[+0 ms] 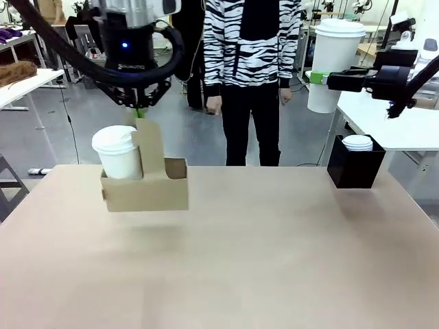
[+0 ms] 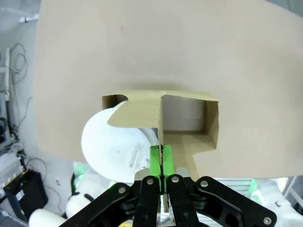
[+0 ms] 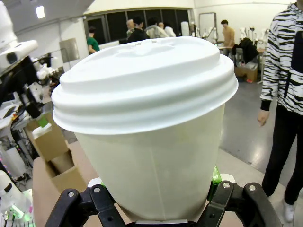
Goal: Pour a drink into a cup and package it in a carrier.
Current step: Position the Cup Carrier in the center of the table.
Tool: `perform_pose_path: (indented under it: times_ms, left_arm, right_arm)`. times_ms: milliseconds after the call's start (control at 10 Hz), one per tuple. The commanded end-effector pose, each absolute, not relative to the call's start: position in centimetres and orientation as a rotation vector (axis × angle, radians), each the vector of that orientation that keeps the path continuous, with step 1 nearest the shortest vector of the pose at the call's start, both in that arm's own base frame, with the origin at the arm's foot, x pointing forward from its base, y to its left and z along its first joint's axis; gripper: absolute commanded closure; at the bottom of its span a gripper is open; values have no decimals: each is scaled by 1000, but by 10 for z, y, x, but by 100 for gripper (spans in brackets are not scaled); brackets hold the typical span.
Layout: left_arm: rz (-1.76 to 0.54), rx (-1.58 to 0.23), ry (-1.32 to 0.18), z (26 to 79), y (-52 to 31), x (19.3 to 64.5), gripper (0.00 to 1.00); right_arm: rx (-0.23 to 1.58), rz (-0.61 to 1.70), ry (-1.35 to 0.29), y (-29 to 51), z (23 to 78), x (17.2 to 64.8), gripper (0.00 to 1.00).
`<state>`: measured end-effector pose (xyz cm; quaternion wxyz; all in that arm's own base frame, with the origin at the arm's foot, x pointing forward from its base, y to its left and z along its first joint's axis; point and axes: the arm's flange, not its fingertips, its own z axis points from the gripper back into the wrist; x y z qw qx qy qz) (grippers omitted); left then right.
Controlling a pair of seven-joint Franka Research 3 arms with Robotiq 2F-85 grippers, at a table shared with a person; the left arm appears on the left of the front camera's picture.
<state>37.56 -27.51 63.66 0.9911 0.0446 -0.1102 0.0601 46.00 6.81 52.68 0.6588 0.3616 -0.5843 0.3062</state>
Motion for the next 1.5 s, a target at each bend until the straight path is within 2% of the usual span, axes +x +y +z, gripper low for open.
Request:
perform_pose_path:
  times_ms: [0, 500, 800, 1300, 1400]
  left_arm:
    - [147, 63, -251, 617, -288, 351, 98]
    - [91, -29, -228, 550, -356, 326, 98]
    - [55, -37, -225, 513, -386, 329, 98]
    - [22, 11, -198, 478, -396, 330, 98]
    - [32, -33, -207, 494, -395, 333, 98]
  right_arm:
    - [828, 694, -1328, 69, 530, 461, 19]
    - [828, 694, -1328, 69, 530, 461, 19]
    - [828, 694, -1328, 69, 530, 461, 19]
    - [828, 694, -1328, 69, 530, 461, 19]
    - [828, 694, -1328, 69, 530, 461, 19]
